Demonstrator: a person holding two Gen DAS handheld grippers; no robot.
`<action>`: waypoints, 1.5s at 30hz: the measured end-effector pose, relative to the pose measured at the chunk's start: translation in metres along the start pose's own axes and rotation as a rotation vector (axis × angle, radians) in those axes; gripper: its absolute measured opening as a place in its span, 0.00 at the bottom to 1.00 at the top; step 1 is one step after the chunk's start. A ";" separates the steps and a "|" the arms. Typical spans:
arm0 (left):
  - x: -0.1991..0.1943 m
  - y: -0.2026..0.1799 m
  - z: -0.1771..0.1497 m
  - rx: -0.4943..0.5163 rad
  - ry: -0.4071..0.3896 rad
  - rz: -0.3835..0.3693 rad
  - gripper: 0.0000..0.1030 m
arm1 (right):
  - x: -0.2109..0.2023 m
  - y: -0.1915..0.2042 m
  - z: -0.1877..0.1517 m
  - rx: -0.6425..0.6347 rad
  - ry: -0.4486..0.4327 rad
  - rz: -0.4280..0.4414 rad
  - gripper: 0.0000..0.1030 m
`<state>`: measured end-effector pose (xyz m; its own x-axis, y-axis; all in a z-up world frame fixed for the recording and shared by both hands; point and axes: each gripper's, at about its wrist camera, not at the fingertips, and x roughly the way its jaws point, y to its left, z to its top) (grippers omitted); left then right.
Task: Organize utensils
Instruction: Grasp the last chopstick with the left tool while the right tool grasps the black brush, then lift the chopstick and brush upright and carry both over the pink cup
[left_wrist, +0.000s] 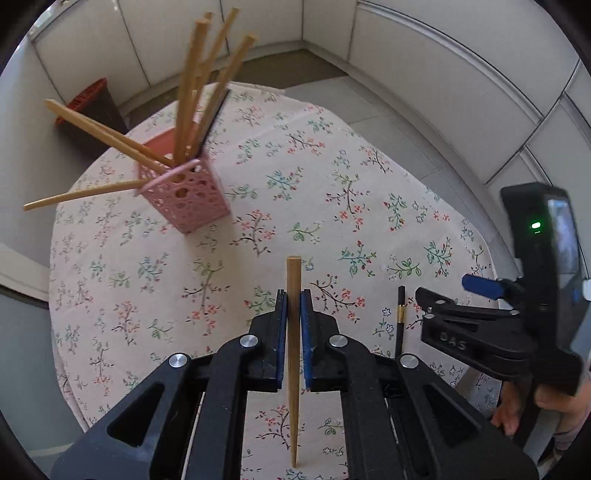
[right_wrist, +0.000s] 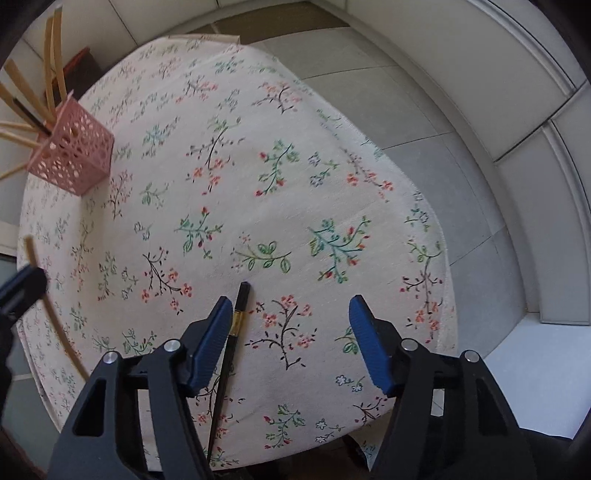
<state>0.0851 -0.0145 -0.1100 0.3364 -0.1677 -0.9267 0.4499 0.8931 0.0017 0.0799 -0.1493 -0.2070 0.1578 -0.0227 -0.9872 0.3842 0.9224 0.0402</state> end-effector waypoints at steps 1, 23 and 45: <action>-0.008 0.008 -0.005 -0.024 -0.020 0.005 0.06 | 0.005 0.002 0.000 0.009 0.018 -0.001 0.61; -0.112 0.041 -0.047 -0.299 -0.361 0.075 0.06 | -0.053 0.021 -0.038 -0.142 -0.253 0.251 0.07; -0.205 0.042 0.001 -0.275 -0.529 0.104 0.06 | -0.279 0.047 0.007 -0.335 -0.626 0.458 0.07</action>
<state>0.0361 0.0573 0.0803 0.7648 -0.1958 -0.6138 0.1859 0.9792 -0.0807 0.0600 -0.1021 0.0717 0.7453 0.2632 -0.6125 -0.1155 0.9558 0.2703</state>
